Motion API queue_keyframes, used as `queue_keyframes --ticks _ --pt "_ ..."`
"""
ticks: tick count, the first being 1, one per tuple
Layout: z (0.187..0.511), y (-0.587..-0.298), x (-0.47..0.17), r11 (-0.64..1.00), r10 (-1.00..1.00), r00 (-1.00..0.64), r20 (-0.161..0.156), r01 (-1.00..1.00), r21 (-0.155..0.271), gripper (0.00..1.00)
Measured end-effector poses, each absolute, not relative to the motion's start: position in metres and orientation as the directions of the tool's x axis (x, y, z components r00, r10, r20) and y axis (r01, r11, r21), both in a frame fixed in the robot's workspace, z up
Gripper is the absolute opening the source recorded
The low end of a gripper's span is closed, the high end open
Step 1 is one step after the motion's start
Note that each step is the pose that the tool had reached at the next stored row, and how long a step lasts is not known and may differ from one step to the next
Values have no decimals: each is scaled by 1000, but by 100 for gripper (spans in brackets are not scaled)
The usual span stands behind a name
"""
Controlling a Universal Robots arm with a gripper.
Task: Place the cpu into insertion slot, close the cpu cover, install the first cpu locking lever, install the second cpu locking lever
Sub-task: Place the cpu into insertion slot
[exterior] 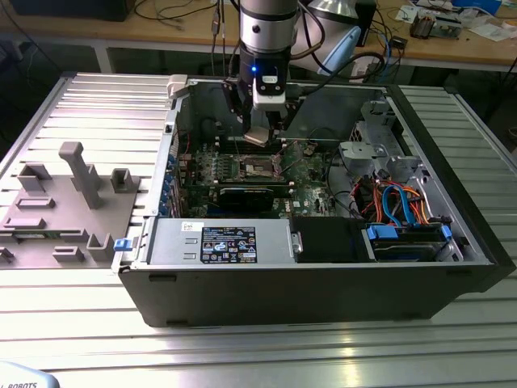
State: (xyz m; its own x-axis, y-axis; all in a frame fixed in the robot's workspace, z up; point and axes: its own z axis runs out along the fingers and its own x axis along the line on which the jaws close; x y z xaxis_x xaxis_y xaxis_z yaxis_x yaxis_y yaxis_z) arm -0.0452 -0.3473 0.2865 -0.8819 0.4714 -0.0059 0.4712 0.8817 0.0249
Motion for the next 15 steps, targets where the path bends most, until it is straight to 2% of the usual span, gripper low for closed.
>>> queue_keyframes --ticks 15 --pt "285 -347 -45 875 484 -875 -7 483 24 55"
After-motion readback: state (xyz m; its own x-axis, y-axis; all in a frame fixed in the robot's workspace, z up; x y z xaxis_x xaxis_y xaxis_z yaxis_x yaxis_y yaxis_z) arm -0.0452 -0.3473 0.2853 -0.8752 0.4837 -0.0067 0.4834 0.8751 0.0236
